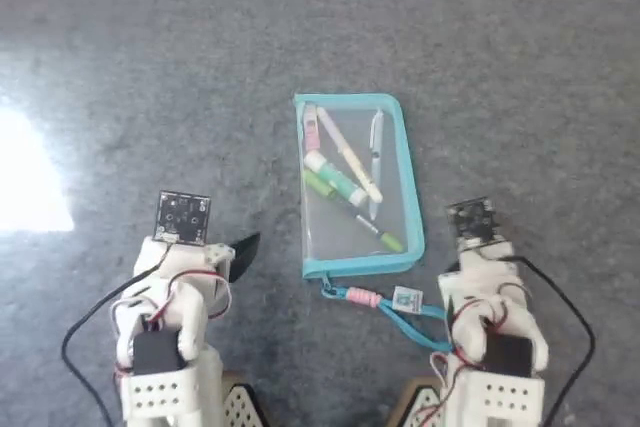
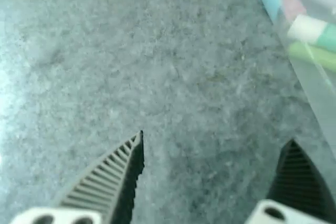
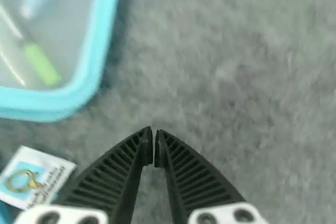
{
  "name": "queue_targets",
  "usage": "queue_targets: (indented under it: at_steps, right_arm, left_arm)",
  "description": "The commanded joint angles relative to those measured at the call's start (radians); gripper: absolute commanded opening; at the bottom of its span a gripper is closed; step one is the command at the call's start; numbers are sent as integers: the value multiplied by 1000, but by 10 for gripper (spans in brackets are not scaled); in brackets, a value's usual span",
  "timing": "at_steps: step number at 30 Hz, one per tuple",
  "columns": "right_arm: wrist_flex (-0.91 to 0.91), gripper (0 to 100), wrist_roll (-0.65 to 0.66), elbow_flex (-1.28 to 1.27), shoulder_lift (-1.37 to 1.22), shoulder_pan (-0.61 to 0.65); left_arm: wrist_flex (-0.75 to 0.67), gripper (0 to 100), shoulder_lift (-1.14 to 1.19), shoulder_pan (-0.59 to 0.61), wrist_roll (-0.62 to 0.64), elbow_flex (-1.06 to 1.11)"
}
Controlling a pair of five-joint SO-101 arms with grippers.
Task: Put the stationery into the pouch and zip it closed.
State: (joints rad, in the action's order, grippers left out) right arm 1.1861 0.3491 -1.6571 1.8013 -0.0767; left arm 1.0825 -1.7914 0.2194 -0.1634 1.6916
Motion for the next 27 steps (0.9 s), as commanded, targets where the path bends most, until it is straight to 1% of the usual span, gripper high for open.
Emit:
queue_targets:
  at_steps: [1, 7, 27]
  right_arm:
    - [8, 8, -8, -25, 13, -61]
    - [8, 8, -5, -25, 8, -74]
    - [1, 9, -3, -25, 8, -73]
  left_arm:
    - [84, 372, 6, 5, 6, -7]
    - [163, 372, 6, 2, 6, -7]
    - [163, 372, 6, 2, 6, -7]
